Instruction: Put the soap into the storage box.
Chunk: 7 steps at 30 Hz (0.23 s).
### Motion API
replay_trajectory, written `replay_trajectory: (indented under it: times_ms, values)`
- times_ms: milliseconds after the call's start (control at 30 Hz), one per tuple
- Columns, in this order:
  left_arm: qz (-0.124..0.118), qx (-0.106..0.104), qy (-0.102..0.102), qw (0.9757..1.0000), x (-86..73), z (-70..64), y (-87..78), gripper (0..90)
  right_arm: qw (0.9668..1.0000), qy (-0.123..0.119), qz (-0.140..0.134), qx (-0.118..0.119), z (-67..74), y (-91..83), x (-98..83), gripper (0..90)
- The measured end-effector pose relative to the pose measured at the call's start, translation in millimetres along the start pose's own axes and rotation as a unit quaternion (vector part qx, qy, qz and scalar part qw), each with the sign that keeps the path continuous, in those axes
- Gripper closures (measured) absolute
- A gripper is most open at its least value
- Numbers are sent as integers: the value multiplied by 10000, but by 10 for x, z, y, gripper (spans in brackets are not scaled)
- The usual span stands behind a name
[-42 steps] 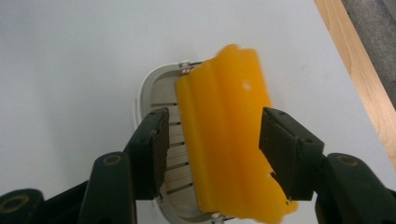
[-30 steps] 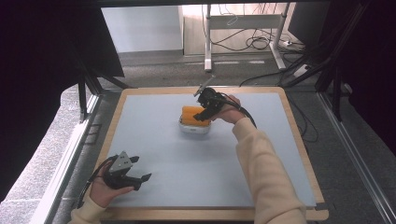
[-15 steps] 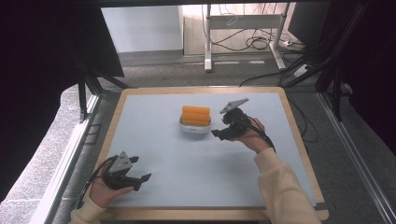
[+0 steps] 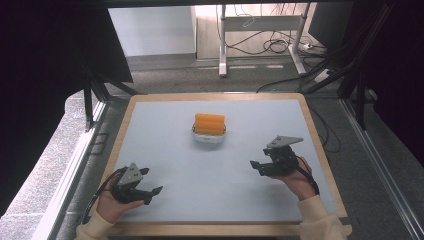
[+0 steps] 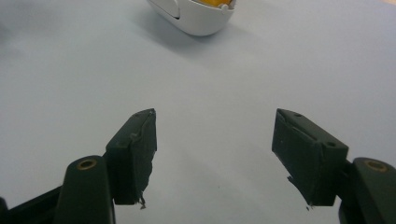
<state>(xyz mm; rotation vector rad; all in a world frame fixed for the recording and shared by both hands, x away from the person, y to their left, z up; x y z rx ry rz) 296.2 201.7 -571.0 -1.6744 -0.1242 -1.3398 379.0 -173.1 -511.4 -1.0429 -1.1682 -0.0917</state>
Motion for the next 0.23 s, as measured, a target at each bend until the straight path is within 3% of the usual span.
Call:
replay_trajectory:
  times_ms: [233]
  values:
    - [68, 73, 6, 10000, 1, 27, 22, 193, 9998, -179, -24, -54, 33, 29, 5, 240]
Point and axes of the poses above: each handheld gripper's, and its own axes: y roughly forward along the jaws, x roughly out of its top, z roughly to its left, the point moved 8 cm from there along y, roughly forward along the jaws, and after that the axes turned 4 degrees about -z, right-handed, at the moved point
